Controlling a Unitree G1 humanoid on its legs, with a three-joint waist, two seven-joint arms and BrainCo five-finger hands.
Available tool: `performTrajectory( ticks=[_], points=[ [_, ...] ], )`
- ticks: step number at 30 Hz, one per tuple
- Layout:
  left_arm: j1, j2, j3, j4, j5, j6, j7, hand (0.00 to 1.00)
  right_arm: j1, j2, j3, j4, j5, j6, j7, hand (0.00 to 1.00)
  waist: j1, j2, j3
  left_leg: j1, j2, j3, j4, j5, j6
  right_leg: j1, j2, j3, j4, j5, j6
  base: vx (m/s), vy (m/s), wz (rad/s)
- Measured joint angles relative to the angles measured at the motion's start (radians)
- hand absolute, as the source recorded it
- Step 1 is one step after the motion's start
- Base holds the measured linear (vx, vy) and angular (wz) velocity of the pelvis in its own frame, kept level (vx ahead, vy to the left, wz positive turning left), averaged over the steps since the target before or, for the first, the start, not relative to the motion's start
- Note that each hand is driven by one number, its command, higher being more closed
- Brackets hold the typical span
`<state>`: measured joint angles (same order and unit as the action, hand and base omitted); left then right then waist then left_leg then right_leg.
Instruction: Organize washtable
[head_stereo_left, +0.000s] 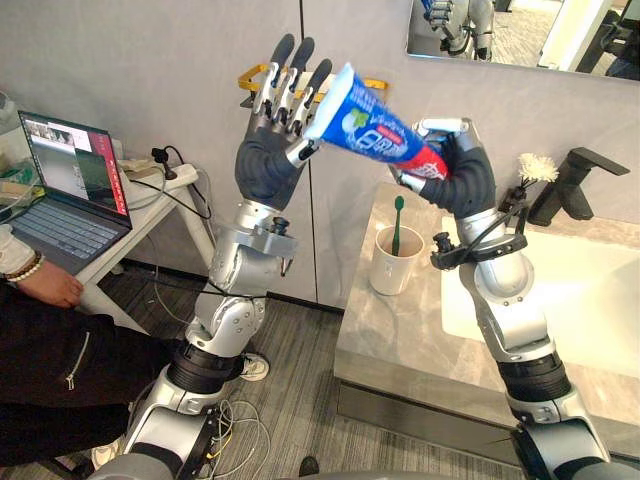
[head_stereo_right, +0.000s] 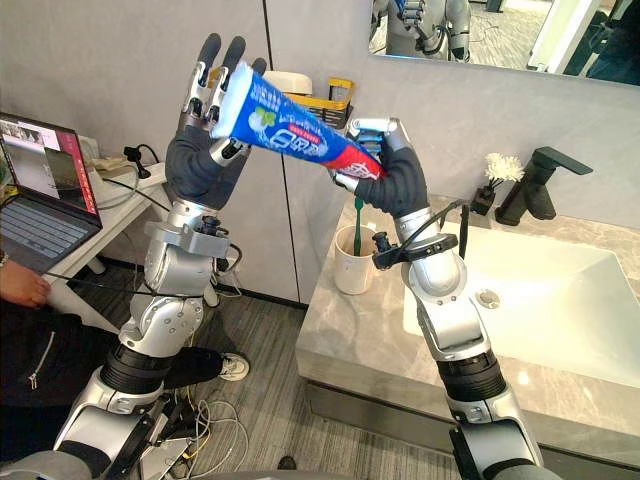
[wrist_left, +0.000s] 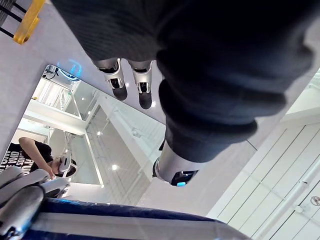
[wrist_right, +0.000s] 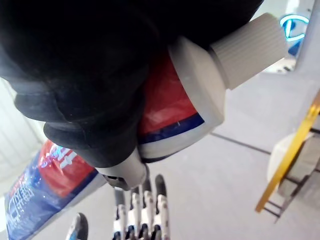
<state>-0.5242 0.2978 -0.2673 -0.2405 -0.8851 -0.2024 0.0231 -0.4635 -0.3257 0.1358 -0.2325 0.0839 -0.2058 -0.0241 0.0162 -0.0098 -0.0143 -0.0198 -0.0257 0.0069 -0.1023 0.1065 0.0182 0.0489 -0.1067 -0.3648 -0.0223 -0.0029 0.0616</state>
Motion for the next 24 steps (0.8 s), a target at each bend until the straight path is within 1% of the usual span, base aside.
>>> performTrajectory(
  ticks=[4, 7, 9, 14, 17, 19, 24],
  points=[
    [-0.018, -0.021, 0.0, 0.016, 0.034, 0.0, 0.001, 0.0, -0.001, 0.015, 0.002, 0.0, -0.015, 0.001, 0.0, 1.0, 0.0, 0.0, 0.0, 0.0, 0.004, 0.002, 0.0, 0.001, -0.001, 0.0, 0.0, 0.003, -0.002, 0.001, -0.002, 0.0, -0.002, -0.01],
    [-0.018, -0.022, 0.0, 0.036, 0.035, 0.001, 0.002, 0.0, -0.001, 0.015, 0.001, 0.0, -0.016, 0.006, -0.007, 1.0, 0.0, 0.0, 0.0, 0.0, 0.006, 0.001, 0.0, 0.002, -0.003, 0.0, 0.002, 0.003, -0.002, 0.002, -0.003, 0.0, 0.0, 0.0],
    [-0.018, -0.024, 0.0, 0.05, 0.036, 0.003, 0.003, 0.0, -0.001, 0.015, -0.003, 0.0, -0.016, 0.016, -0.025, 1.0, 0.0, 0.0, 0.0, 0.0, 0.007, 0.001, 0.0, 0.003, -0.005, 0.0, 0.004, 0.003, -0.003, 0.003, -0.005, 0.0, 0.0, 0.0],
    [-0.017, -0.049, 0.0, 0.051, 0.037, 0.005, 0.001, 0.0, -0.001, 0.016, -0.022, 0.0, -0.016, 0.017, -0.039, 1.0, 0.0, 0.001, 0.0, 0.0, 0.008, -0.002, 0.0, 0.005, -0.007, 0.001, 0.005, 0.002, -0.003, 0.004, -0.006, 0.0, 0.0, 0.0],
    [-0.013, -0.05, -0.001, 0.051, 0.055, 0.011, -0.001, 0.0, -0.003, 0.016, -0.023, 0.0, -0.016, 0.017, -0.039, 1.0, 0.0, 0.001, 0.0, 0.0, 0.008, -0.002, 0.0, 0.006, -0.009, 0.001, 0.005, 0.002, -0.003, 0.004, -0.006, 0.0, 0.0, 0.0],
    [0.002, -0.05, -0.005, 0.051, 0.075, 0.017, -0.003, 0.0, -0.004, 0.016, -0.024, 0.0, -0.016, 0.018, -0.039, 1.0, 0.0, 0.002, 0.0, 0.0, 0.009, -0.003, 0.0, 0.008, -0.01, 0.001, 0.005, 0.002, -0.003, 0.004, -0.006, 0.0, 0.0, 0.0],
    [0.052, -0.052, -0.011, 0.05, 0.076, 0.025, -0.008, 0.0, -0.02, 0.016, -0.036, 0.0, -0.015, 0.017, -0.04, 1.0, 0.0, 0.005, -0.001, -0.001, 0.009, -0.003, 0.0, 0.009, -0.011, 0.001, 0.006, 0.001, -0.005, 0.005, -0.008, 0.0, 0.0, 0.0]
  ],
)
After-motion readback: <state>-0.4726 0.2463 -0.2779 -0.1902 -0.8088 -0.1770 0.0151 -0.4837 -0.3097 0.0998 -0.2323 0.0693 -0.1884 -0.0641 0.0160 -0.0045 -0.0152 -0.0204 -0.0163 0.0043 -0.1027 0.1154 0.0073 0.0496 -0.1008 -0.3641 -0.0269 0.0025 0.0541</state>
